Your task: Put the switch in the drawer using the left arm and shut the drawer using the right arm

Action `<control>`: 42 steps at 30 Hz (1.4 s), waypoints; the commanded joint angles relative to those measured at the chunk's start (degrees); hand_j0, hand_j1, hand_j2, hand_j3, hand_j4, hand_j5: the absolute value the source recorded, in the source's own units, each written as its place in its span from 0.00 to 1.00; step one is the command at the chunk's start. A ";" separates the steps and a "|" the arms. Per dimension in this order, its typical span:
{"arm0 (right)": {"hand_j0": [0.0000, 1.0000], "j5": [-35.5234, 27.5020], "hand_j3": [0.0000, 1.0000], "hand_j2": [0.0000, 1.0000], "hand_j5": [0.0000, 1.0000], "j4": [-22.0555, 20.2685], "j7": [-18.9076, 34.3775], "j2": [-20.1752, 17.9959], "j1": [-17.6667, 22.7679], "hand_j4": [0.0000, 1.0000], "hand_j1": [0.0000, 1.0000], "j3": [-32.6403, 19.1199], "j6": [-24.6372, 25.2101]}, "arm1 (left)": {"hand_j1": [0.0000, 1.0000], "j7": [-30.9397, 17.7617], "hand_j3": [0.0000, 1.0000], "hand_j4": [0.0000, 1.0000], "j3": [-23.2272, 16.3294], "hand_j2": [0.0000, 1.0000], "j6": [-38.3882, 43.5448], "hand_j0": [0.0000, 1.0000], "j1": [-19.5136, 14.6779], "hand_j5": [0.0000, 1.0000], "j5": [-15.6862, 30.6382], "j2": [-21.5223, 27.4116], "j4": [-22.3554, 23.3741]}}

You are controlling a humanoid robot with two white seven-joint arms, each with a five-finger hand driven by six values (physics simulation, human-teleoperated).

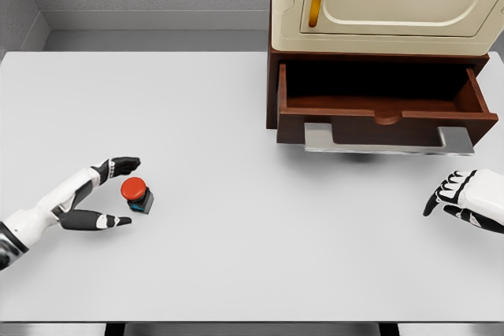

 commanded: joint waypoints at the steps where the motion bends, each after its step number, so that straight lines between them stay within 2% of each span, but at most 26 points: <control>1: 0.50 -0.35 0.50 0.50 0.50 -0.02 -0.03 -0.13 0.00 0.50 0.50 -0.02 -0.02 | 0.88 0.04 0.88 0.88 -0.09 0.88 1.56 0.88 0.00 0.88 -0.04 -0.15 0.12; 10: 0.50 -0.35 0.50 0.50 0.50 -0.02 -0.03 -0.22 0.00 0.50 0.50 -0.02 -0.02 | 0.88 0.04 0.88 0.88 -0.09 0.88 1.64 0.88 -0.62 0.88 -1.36 -1.64 0.12; 13: 0.50 -0.44 0.50 0.50 0.50 -0.02 -0.03 -0.31 0.00 0.50 0.50 -0.02 -0.02 | 0.82 0.04 0.82 0.82 0.08 0.82 1.64 0.82 -1.14 0.82 -4.61 -4.02 0.20; 16: 0.50 -0.44 0.50 0.50 0.50 -0.02 -0.03 -0.31 0.00 0.50 0.50 -0.02 -0.02 | 0.78 0.04 0.78 0.78 0.08 0.78 1.64 0.78 -1.14 0.78 -4.70 -4.02 0.29; 21: 0.50 -0.44 0.50 0.50 0.50 -0.02 -0.03 -0.31 0.00 0.50 0.50 -0.02 -0.02 | 0.78 0.04 0.78 0.78 0.17 0.78 1.56 0.78 -1.14 0.78 -5.32 -4.11 0.47; 25: 0.50 -0.44 0.50 0.50 0.50 -0.02 -0.03 -0.31 0.00 0.50 0.50 0.06 -0.02 | 0.67 0.04 0.67 0.67 0.26 0.67 1.47 0.67 -1.14 0.67 -5.32 -4.02 0.47; 30: 0.50 -0.44 0.50 0.50 0.50 -0.02 -0.03 -0.31 0.00 0.50 0.50 -0.02 -0.02 | 0.59 0.04 0.59 0.59 0.34 0.59 1.12 0.59 -1.06 0.59 -5.23 -4.02 0.38; 35: 0.50 -0.53 0.50 0.50 0.50 -0.10 -0.03 -0.22 -0.18 0.50 0.50 -0.11 -0.02 | 0.54 0.04 0.54 0.54 0.43 0.54 1.03 0.54 -0.97 0.54 -5.23 -4.02 0.20; 37: 0.50 -0.53 0.50 0.50 0.50 -0.10 0.06 -0.22 -0.44 0.50 0.50 -0.11 -0.02 | 0.49 0.04 0.49 0.49 0.61 0.49 0.85 0.49 -0.97 0.49 -5.14 -4.02 -0.15; 42: 0.50 -0.53 0.50 0.50 0.50 -0.10 -0.03 -0.39 -0.53 0.50 0.50 -0.11 -0.02 | 0.45 0.04 0.45 0.45 1.22 0.45 0.85 0.45 -1.14 0.45 -5.05 -3.93 -1.20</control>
